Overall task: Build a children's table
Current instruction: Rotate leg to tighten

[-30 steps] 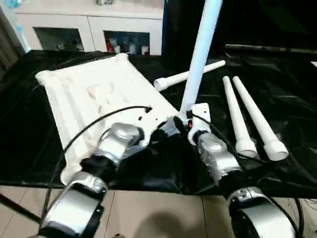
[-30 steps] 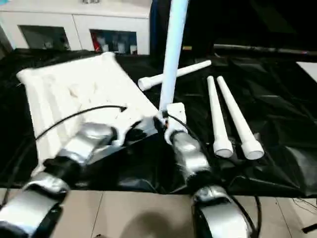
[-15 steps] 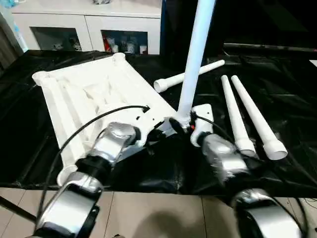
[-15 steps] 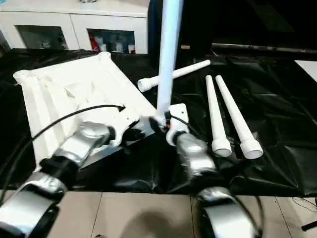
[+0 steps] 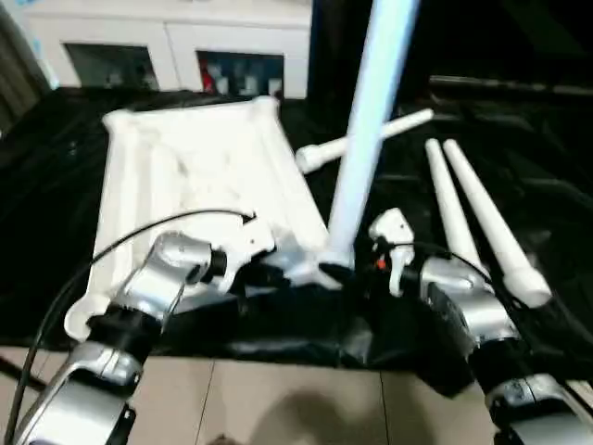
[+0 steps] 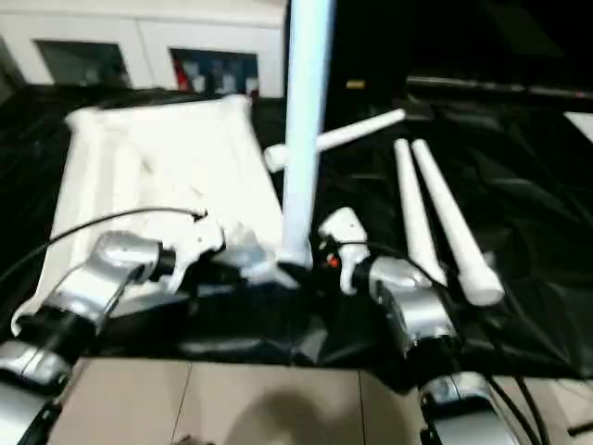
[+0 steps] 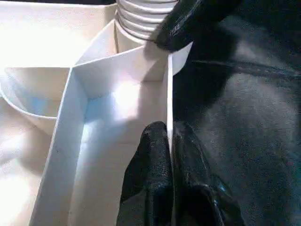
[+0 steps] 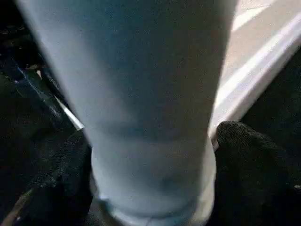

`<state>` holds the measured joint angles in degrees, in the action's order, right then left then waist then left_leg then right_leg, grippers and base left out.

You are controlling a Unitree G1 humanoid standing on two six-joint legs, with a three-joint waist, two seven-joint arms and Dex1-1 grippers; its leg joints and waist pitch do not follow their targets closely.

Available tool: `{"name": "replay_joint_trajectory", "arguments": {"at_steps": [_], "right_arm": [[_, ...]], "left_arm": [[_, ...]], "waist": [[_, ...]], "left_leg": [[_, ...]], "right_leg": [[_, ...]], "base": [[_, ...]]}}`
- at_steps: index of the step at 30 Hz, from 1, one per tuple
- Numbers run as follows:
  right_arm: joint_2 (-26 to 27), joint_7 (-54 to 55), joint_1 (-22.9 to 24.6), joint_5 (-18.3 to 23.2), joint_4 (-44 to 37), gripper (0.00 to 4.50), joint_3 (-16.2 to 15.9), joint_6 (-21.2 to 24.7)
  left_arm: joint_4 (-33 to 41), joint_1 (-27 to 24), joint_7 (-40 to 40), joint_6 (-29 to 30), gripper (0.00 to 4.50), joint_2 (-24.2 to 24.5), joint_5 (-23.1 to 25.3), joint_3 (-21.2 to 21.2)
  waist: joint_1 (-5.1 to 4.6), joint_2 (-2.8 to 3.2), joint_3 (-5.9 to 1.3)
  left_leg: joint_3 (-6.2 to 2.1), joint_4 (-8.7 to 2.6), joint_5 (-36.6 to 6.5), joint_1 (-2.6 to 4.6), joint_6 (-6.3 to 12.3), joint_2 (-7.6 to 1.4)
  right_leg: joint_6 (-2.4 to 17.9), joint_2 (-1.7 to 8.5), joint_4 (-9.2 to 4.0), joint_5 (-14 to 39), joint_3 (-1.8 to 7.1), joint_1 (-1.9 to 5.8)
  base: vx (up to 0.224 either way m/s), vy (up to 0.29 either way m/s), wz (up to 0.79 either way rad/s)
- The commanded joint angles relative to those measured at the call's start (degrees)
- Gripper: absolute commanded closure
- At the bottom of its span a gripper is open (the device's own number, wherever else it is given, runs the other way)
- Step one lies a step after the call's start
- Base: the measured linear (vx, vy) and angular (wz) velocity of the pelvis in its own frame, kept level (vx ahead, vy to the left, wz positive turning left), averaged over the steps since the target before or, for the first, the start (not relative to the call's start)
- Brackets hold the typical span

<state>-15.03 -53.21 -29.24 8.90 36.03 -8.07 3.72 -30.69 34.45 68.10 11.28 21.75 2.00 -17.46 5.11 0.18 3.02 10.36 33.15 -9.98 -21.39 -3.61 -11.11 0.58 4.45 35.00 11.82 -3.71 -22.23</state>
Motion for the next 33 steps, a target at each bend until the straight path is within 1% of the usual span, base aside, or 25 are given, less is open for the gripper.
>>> {"name": "replay_joint_trajectory", "arguments": {"at_steps": [1,2,5,6,7,8,9,10,14,17,18,19,20,21,22,23,24,25,26,27,28,30,31,32,33], "right_arm": [[-1.02,-0.35,-0.84,0.24,-1.13,0.47,0.15,0.59],[-0.93,-0.56,-0.89,0.30,-1.02,0.47,0.18,0.49],[-0.84,-1.27,-0.80,0.45,-1.15,0.86,0.32,0.67],[-0.79,-1.58,-0.61,0.36,-1.36,0.86,0.21,0.67],[-0.79,-1.59,-0.61,0.35,-1.37,1.08,0.21,0.67],[-0.70,-1.67,-0.47,0.21,-1.42,1.08,0.08,0.60],[-0.59,-1.41,-0.43,0.08,-1.32,1.26,0.09,0.47],[-0.50,-1.31,-0.40,0.10,-1.25,1.30,0.14,0.49],[0.08,-0.16,-0.31,0.06,-0.88,1.64,0.53,0.45],[1.07,3.31,-0.45,-0.38,0.58,1.69,1.50,-0.11],[2.63,8.54,-0.82,-0.77,3.18,1.74,3.09,-0.97],[4.06,14.16,-1.24,-1.27,5.72,1.74,4.47,-2.09],[5.00,17.89,-1.51,-1.61,7.37,1.75,5.36,-2.86],[6.08,20.85,-1.82,-1.41,8.66,1.75,6.33,-3.15],[8.09,27.43,-2.67,-1.48,10.89,1.75,7.79,-3.25],[9.48,31.89,-3.33,-1.64,12.30,1.76,8.55,-3.21],[10.13,33.98,-3.67,-1.77,12.96,1.76,8.85,-3.20],[10.41,34.70,-3.82,-1.79,13.18,1.76,8.94,-3.17],[12.01,39.56,-4.87,-2.11,14.74,1.76,9.41,-2.90],[12.81,42.75,-5.58,-2.40,15.80,1.76,9.66,-2.75],[13.16,43.89,-5.90,-2.41,16.25,1.76,9.81,-2.71],[15.14,47.88,-7.85,-2.85,18.92,1.76,9.87,-3.59],[15.17,47.87,-7.88,-2.86,18.97,1.76,9.87,-3.65],[15.73,47.66,-8.45,-3.09,19.75,1.41,9.80,-4.74],[16.68,45.57,-9.16,-2.55,20.51,1.06,10.39,-6.68]], "left_arm": [[0.58,-0.75,2.82,0.23,4.50,-0.61,-0.97,-1.71],[0.59,-0.83,2.72,0.29,4.50,-0.58,-0.86,-1.69],[1.20,-1.10,2.85,0.69,4.50,-0.37,-0.88,-1.79],[1.66,-1.28,2.92,1.05,4.50,-0.26,-0.93,-1.85],[1.67,-1.28,2.92,1.06,4.50,-0.25,-0.93,-1.86],[1.73,-1.36,2.82,1.13,4.50,-0.18,-0.93,-1.81],[1.68,-1.39,2.76,1.09,4.50,-0.11,-0.91,-1.78],[1.64,-1.41,2.77,1.08,4.50,-0.05,-0.90,-1.77],[1.52,-1.45,2.60,1.14,4.50,-0.04,-0.90,-1.65],[1.14,-1.34,1.34,1.51,4.50,-0.64,-0.94,-1.21],[-0.43,-0.65,-1.78,1.99,4.50,-2.20,-0.54,-0.50],[-2.84,0.54,-6.10,2.13,4.50,-4.16,0.15,0.33],[-4.51,1.37,-9.10,2.20,4.50,-5.50,0.64,0.90],[-6.24,2.29,-12.03,2.41,4.50,-6.83,1.03,1.50],[-9.51,4.16,-18.38,3.22,4.50,-9.69,1.40,2.96],[-11.79,5.51,-23.26,3.82,4.50,-11.74,1.68,4.00],[-12.85,6.16,-25.60,4.07,4.50,-12.68,1.82,4.49],[-13.12,6.33,-26.06,3.99,4.50,-12.97,1.92,4.46],[-14.49,7.21,-28.36,3.44,4.50,-14.60,2.56,4.12],[-15.07,7.63,-29.35,3.24,4.50,-15.37,2.79,3.99],[-15.26,7.78,-29.67,3.19,4.50,-15.67,2.83,3.96],[-15.93,8.45,-30.13,2.98,4.50,-17.10,3.08,3.58],[-15.95,8.46,-30.12,2.95,4.50,-17.12,3.09,3.57],[-16.29,8.67,-29.90,2.56,4.50,-17.35,3.30,3.46],[-16.53,8.77,-28.75,1.83,4.50,-17.31,3.46,3.23]], "waist": [[-0.17,-0.23,-3.80],[-0.15,-0.25,-3.77],[-0.16,-0.38,-3.78],[-0.13,-0.38,-3.81],[-0.15,-0.33,-3.83],[-0.19,-0.36,-3.83],[-0.18,-0.37,-3.86],[-0.19,-0.42,-3.85],[-0.24,-0.41,-3.81],[-0.33,-0.39,-3.76],[-0.53,-0.66,-3.65],[-0.64,-0.78,-3.60],[-0.74,-0.58,-3.39],[-0.82,-0.47,-3.33],[-0.78,-0.63,-3.44],[-0.97,-0.52,-3.29],[-0.92,-0.55,-3.36],[-0.65,-0.70,-3.43],[-0.39,-0.50,-3.41],[-0.48,-0.37,-3.48],[-0.47,-0.43,-3.63],[-0.53,-0.14,-3.72],[-0.65,-0.21,-3.68],[-0.53,-0.21,-3.79],[-0.49,-0.11,-3.82]], "left_leg": [[-0.35,-3.44,-7.89,0.97,4.11,-2.43],[-0.37,-3.47,-8.16,0.95,3.81,-2.43],[-0.40,-3.51,-8.40,0.94,3.41,-2.40],[-0.43,-3.47,-8.01,0.90,3.46,-2.41],[-0.44,-3.48,-7.87,0.89,3.49,-2.43],[-0.42,-3.44,-7.57,0.88,3.60,-2.42],[-0.42,-3.40,-7.19,0.86,3.74,-2.37],[-0.39,-3.37,-7.10,0.84,3.85,-2.33],[-0.42,-3.41,-7.50,0.86,3.71,-2.34],[-0.43,-3.47,-7.83,0.92,3.22,-2.33],[-0.44,-3.56,-8.35,0.82,2.87,-2.28],[-0.41,-3.60,-8.72,0.84,2.65,-2.26],[-0.36,-3.74,-9.69,1.10,2.06,-2.31],[-0.49,-3.84,-11.75,1.33,0.66,-2.16],[-0.53,-3.87,-12.12,1.41,0.16,-2.17],[-0.43,-3.94,-12.33,1.45,-0.28,-2.12],[-0.43,-3.88,-12.66,1.67,-0.55,-2.09],[-0.36,-3.75,-12.68,1.68,-0.21,-1.89],[-0.35,-3.78,-12.04,1.58,0.31,-1.97],[-0.47,-3.88,-11.38,1.27,0.36,-1.91],[-0.52,-3.86,-11.02,1.21,0.36,-1.91],[-0.58,-3.89,-11.16,1.21,0.56,-1.99],[-0.56,-3.93,-11.18,1.08,0.58,-1.92],[-0.54,-3.84,-10.98,1.08,0.77,-1.96],[-0.56,-3.80,-10.60,0.96,1.22,-1.96]], "right_leg": [[15.65,3.92,-3.26,1.94,2.66,2.52],[15.34,3.98,-3.33,2.76,2.68,2.55],[14.82,3.97,-3.39,3.63,2.69,2.57],[14.82,3.99,-3.29,3.27,2.70,2.62],[14.84,4.00,-3.28,3.07,2.69,2.62],[14.90,3.96,-3.23,2.63,2.67,2.60],[14.93,3.92,-3.19,2.18,2.66,2.63],[14.91,3.90,-3.20,2.07,2.66,2.63],[14.77,3.94,-3.30,3.14,2.65,2.61],[14.65,3.98,-3.39,4.04,2.70,2.51],[14.49,4.00,-3.49,4.95,2.71,2.54],[14.33,4.04,-3.58,5.76,2.77,2.48],[14.13,4.10,-3.93,7.67,2.83,2.11],[13.37,4.17,-4.29,11.78,2.81,2.18],[12.73,4.23,-4.43,13.06,2.88,2.27],[12.31,4.05,-4.60,13.42,2.98,1.92],[12.27,4.07,-4.65,13.85,2.96,1.87],[11.91,4.05,-4.82,14.36,2.93,1.98],[11.74,4.20,-4.93,13.94,3.00,1.92],[11.24,4.08,-4.78,13.39,2.91,2.14],[11.12,4.04,-4.62,12.72,2.83,2.30],[11.27,4.05,-4.49,11.11,2.78,2.14],[11.24,3.94,-4.46,10.84,2.74,2.22],[11.27,4.06,-4.40,9.82,2.75,2.28],[11.41,4.08,-4.28,8.42,2.75,2.42]], "base": [[0.000,0.000,0.00],[0.000,0.000,0.00],[0.000,0.000,0.00],[0.000,0.000,0.00],[0.000,0.000,0.00],[0.000,0.000,0.00],[0.000,0.000,0.00],[0.000,0.000,0.00],[0.000,0.000,0.00],[0.000,0.000,0.00],[0.000,0.000,0.00],[0.000,0.000,0.00],[0.000,0.000,0.00],[0.000,0.000,0.00],[0.000,0.000,0.00],[0.000,0.000,0.00],[0.000,0.000,0.00],[0.000,0.000,0.00],[0.000,0.000,0.00],[0.000,0.000,0.00],[0.000,0.000,0.00],[0.000,0.000,0.00],[0.000,0.000,0.00],[0.000,0.000,0.00],[0.000,0.000,0.00]]}}
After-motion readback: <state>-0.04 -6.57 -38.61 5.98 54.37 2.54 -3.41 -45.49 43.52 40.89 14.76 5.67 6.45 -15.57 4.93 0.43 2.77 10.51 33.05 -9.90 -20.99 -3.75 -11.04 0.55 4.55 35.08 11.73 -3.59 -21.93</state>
